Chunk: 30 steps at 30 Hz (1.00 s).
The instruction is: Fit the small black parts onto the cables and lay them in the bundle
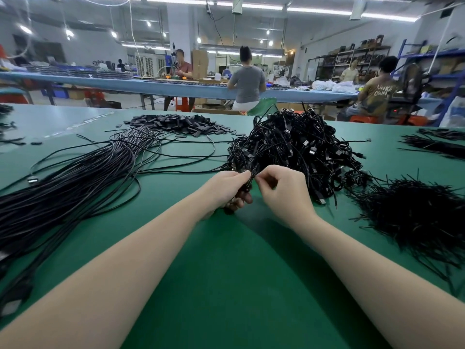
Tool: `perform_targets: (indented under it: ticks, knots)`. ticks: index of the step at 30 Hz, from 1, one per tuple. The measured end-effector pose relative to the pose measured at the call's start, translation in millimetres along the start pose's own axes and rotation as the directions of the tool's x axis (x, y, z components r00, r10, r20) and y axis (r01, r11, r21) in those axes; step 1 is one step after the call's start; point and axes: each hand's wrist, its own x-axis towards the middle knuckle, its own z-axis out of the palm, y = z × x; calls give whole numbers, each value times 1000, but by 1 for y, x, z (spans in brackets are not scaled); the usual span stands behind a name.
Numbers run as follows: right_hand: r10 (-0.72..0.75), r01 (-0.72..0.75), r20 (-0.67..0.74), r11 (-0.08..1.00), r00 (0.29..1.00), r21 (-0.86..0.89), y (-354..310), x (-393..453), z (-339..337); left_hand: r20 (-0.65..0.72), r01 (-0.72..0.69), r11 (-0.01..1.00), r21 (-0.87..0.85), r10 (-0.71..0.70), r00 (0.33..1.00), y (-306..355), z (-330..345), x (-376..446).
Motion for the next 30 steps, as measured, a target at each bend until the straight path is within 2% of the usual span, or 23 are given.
perform_targets:
  ticks: [3, 5, 6, 9, 11, 15, 19, 25, 27, 30]
  knots:
    - [-173, 159, -62, 970, 983, -186, -3, 1, -4, 41, 51, 998, -31, -50, 998, 3, -2, -3]
    - [-305, 271, -73, 915, 950, -299, -5, 1, -7, -9, 3, 999, -40, -3, 1000, 4, 1, -3]
    - [-329, 294, -72, 907, 941, -302, -5, 1, -9, -68, -45, 997, -58, 41, 997, 5, 2, -3]
    - [-309, 289, -65, 934, 949, -212, -6, 0, -9, -227, -216, 972, -97, 189, 955, 9, 4, -1]
    - [-300, 286, -53, 941, 953, -180, -5, -1, -8, -207, -269, 959, -85, 247, 947, 8, 2, -1]
    - [-325, 308, -60, 931, 944, -195, -4, 1, -5, -147, -262, 954, -143, 242, 959, 2, -3, -3]
    - [-294, 272, -85, 940, 952, -207, -5, 1, -7, -155, -277, 953, -123, 257, 954, 4, -2, -3]
    - [-280, 265, -88, 952, 956, -156, -8, 0, -6, -104, -148, 965, -218, 128, 986, 0, -5, 0]
    - [-307, 289, -92, 943, 947, -164, -7, -1, -7, -83, -169, 969, -181, 157, 984, -4, -5, 0]
    - [-314, 295, -116, 942, 942, -159, -5, 0, -6, -72, -299, 953, -51, 295, 953, -9, -3, 0]
